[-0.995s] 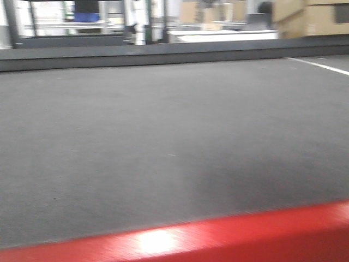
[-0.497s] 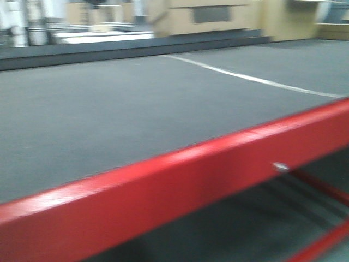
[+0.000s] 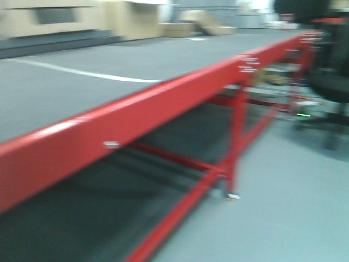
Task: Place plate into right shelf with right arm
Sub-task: 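Hold the plate in the right gripper while driving past the red table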
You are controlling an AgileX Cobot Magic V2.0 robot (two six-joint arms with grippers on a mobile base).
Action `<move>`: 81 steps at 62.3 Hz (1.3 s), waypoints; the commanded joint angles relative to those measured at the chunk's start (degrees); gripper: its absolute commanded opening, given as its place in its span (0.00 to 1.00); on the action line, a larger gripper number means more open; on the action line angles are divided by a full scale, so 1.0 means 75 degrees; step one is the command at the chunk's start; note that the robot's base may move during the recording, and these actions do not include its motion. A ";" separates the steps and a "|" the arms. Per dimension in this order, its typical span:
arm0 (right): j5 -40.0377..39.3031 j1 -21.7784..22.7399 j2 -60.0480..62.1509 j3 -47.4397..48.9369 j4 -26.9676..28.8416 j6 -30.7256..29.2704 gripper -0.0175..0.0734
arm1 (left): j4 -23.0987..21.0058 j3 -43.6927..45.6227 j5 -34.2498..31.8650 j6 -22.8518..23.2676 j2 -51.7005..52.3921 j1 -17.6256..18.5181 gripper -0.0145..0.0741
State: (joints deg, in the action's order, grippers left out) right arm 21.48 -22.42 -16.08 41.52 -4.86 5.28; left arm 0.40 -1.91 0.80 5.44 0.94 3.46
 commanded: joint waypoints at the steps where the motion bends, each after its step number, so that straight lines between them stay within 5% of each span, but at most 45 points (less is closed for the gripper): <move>1: -0.0719 0.0014 -0.0086 0.0241 -0.0075 -0.0026 0.25 | 0.0001 -0.0072 -0.0690 0.0045 0.0083 -0.0014 0.11; 81: -0.0696 0.0014 -0.0144 0.0241 -0.0075 -0.0026 0.25 | 0.0001 -0.0058 -0.0690 0.0045 0.0048 -0.0014 0.11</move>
State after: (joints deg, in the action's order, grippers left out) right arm 21.58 -22.42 -16.08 41.52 -4.86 5.25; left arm 0.40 -1.91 0.80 5.44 0.94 3.46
